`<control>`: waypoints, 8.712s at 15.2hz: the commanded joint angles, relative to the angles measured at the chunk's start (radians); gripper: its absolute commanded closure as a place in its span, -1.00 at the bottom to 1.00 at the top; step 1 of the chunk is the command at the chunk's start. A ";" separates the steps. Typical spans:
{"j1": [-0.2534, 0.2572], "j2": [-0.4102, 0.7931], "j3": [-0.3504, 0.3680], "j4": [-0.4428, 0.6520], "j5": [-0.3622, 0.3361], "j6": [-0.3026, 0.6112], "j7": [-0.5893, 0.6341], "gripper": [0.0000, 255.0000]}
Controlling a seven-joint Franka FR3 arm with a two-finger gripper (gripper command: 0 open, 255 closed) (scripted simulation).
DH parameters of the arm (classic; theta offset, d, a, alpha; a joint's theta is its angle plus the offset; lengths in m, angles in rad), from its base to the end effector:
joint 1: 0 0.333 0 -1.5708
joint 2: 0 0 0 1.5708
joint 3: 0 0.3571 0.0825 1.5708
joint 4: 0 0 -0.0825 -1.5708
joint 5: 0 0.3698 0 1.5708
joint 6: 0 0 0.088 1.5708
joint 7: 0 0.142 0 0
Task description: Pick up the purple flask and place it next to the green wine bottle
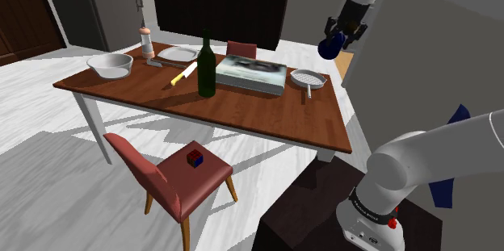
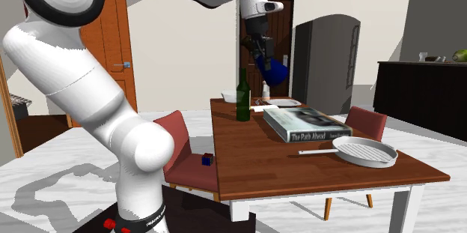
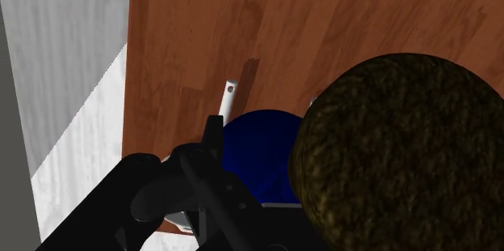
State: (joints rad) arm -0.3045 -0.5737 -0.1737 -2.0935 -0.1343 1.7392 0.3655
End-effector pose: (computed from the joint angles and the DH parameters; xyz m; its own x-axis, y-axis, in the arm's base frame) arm 0.3031 -0.1991 0.6552 0.6654 -0.7160 0.2111 -0.7265 -0.6862 -0.0377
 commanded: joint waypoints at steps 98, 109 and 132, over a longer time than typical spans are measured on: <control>0.146 0.814 0.190 0.175 -0.015 0.605 0.404 1.00; 0.148 0.882 0.184 0.128 -0.033 0.719 0.425 1.00; 0.151 0.791 0.193 0.133 -0.020 0.622 0.417 -1.00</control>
State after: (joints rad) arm -0.1539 0.2177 0.0194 -1.9602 -0.1545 2.3620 0.7825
